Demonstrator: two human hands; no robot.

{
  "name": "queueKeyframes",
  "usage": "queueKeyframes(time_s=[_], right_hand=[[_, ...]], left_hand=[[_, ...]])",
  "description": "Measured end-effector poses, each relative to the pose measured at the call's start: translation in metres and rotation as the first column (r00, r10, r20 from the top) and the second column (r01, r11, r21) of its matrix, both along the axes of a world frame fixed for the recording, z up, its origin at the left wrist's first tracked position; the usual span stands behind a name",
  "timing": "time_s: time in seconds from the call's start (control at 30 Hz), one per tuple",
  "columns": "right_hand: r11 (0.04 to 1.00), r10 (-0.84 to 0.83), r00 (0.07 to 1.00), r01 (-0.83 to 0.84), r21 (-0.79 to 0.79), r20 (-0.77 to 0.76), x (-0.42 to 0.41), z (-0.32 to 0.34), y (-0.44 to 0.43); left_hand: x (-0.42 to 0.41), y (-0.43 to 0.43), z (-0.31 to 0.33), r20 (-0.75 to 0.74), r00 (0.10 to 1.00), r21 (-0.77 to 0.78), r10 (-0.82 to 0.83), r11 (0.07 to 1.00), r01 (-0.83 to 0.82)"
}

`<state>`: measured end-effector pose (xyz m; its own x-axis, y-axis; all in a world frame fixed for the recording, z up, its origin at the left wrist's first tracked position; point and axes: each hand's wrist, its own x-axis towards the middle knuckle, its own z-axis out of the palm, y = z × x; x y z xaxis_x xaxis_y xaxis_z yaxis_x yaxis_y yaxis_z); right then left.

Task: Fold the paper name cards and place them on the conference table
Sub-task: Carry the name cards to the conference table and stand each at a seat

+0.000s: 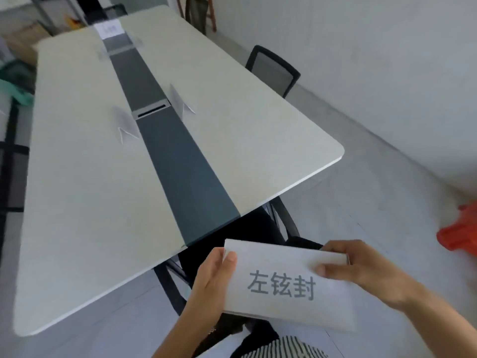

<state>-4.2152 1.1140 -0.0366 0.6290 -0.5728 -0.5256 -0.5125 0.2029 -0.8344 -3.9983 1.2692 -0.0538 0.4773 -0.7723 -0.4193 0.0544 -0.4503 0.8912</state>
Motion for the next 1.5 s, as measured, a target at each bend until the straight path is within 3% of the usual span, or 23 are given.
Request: queueKeyframes(time_s=[0.13,0.27,0.33,0.43,0.57,0.7,0.87,0.97,1.13,1.23,1.33,1.5], right_hand=[[0.983,0.18,0.983,-0.178,0.054,-0.038,0.07,-0.004,-0.035],[0.977,0.211,0.975,-0.209,0.037,-0.066,0.133,-0.02,-0.066],[0.984,0.178,0.98,-0.178,0.014,-0.093,0.161,-0.027,-0.08],[0.965,0.204,0.968,-0.224,-0.133,-0.149,0.21,-0.046,-0.106],[0.855,0.288,0.924,-0.366,-0.367,-0.251,0.288,-0.086,-0.136],[0.754,0.325,0.894,-0.442,-0.485,-0.309,0.364,-0.123,-0.152],[0.687,0.424,0.868,-0.495,-0.532,-0.259,0.414,-0.164,-0.179],[0.568,0.461,0.806,-0.589,-0.575,-0.37,0.434,-0.173,-0.195],[0.11,0.435,0.742,-0.607,-0.787,-0.511,0.452,-0.174,-0.188],[-0.029,0.456,0.688,-0.623,-0.782,-0.565,0.463,-0.185,-0.169],[-0.07,0.448,0.651,-0.657,-0.751,-0.612,0.479,-0.197,-0.172],[0.029,0.452,0.679,-0.66,-0.751,-0.579,0.531,-0.194,-0.2]], left_hand=[[0.056,-0.019,-0.008,-0.005,0.998,-0.009,0.07,0.998,-0.07],[0.121,-0.045,-0.05,0.004,0.985,0.04,0.175,0.984,-0.175],[0.16,-0.056,-0.082,0.133,0.96,0.066,0.248,0.964,-0.258],[0.224,-0.068,-0.139,0.425,0.862,0.234,0.275,0.887,-0.399],[0.283,-0.077,-0.205,0.653,0.754,0.439,0.069,0.777,-0.451],[0.296,-0.085,-0.25,0.748,0.645,0.541,-0.157,0.707,-0.455],[0.291,-0.09,-0.263,0.766,0.622,0.545,-0.165,0.68,-0.491],[0.292,-0.091,-0.261,0.761,0.626,0.555,-0.169,0.67,-0.494],[0.293,-0.091,-0.262,0.75,0.637,0.576,-0.178,0.649,-0.498],[0.294,-0.092,-0.261,0.742,0.641,0.596,-0.194,0.629,-0.5],[0.295,-0.092,-0.26,0.747,0.638,0.591,-0.188,0.626,-0.508],[0.296,-0.093,-0.261,0.753,0.63,0.586,-0.189,0.628,-0.513]])
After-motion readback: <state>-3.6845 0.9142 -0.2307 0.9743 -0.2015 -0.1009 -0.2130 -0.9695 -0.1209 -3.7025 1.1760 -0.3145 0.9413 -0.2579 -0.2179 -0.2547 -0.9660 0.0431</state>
